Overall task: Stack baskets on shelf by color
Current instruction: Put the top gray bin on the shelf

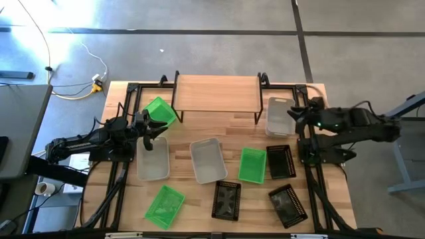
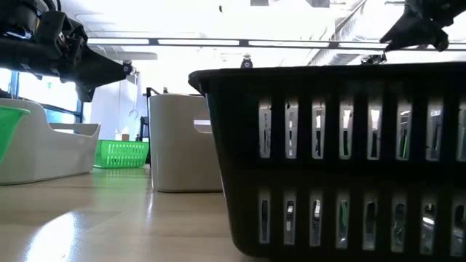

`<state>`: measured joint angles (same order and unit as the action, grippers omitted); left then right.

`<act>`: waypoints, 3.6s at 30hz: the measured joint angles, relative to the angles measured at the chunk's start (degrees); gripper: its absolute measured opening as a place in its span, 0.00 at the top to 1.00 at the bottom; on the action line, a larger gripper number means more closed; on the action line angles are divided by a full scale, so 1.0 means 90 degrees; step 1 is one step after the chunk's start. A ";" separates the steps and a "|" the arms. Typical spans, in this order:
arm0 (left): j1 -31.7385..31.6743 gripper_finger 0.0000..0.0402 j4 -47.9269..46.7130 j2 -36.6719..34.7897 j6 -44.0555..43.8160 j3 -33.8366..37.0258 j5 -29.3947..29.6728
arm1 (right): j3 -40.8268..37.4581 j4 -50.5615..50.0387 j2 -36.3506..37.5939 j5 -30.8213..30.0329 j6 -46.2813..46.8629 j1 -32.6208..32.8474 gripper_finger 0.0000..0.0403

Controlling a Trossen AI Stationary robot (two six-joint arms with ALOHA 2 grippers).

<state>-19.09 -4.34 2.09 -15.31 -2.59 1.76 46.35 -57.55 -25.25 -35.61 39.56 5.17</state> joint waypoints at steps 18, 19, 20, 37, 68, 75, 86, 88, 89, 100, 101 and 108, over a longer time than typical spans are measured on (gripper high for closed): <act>0.0001 0.75 -0.0002 0.0000 -0.0154 -0.0002 -0.0002 | 0.0259 -0.1114 -0.2586 0.1595 -0.0551 -0.0005 0.70; 0.0000 0.75 0.0000 0.0000 -0.0218 -0.0002 -0.0002 | 0.0259 -0.1119 -0.2700 0.1689 -0.0563 -0.0019 0.70; 0.0000 0.75 -0.0002 -0.0002 -0.0295 -0.0002 -0.0002 | 0.0259 -0.1132 -0.2808 0.1767 -0.0563 -0.0041 0.70; 0.0000 0.75 -0.0002 0.0000 -0.0619 -0.0002 -0.0001 | 0.1000 -0.1625 -0.3888 0.2459 -0.1891 -0.1441 0.68; 0.0001 0.75 -0.0003 -0.0002 -0.0617 -0.0002 -0.0002 | 0.1007 -0.1448 -0.5554 0.3645 -0.4239 -0.2565 0.54; 0.0000 0.75 -0.0002 0.0000 -0.0617 -0.0002 -0.0002 | 0.1007 -0.1386 -0.6082 0.3654 -0.4281 -0.2349 0.54; 0.0002 0.75 -0.0002 0.0000 -0.0617 -0.0002 -0.0002 | 0.1007 -0.1364 -0.6709 0.3060 -0.3819 -0.2028 0.55; 0.0001 0.75 -0.0003 -0.0002 -0.0617 -0.0002 -0.0002 | 0.1007 -0.1329 -0.6787 0.2939 -0.3740 -0.2029 0.55; 0.0001 0.75 -0.0004 -0.0001 -0.0617 -0.0001 -0.0002 | 0.1007 -0.1314 -0.6833 0.2937 -0.3715 -0.2030 0.55; 0.0002 0.75 -0.0005 0.0000 -0.0616 -0.0002 -0.0002 | 0.1007 -0.1316 -0.7388 0.3008 -0.3542 -0.2025 0.61; 0.0000 0.75 -0.0002 0.0000 -0.0617 -0.0002 -0.0001 | 0.1007 -0.1318 -0.7414 0.3008 -0.3539 -0.2026 0.64; 0.0001 0.75 -0.0004 -0.0001 -0.0616 -0.0002 -0.0002 | 0.1007 -0.1531 -0.7442 0.3030 -0.3244 -0.2032 0.87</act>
<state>-19.09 -4.37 2.08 -20.86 -2.61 1.74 55.42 -71.32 -92.23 -8.33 10.36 -13.12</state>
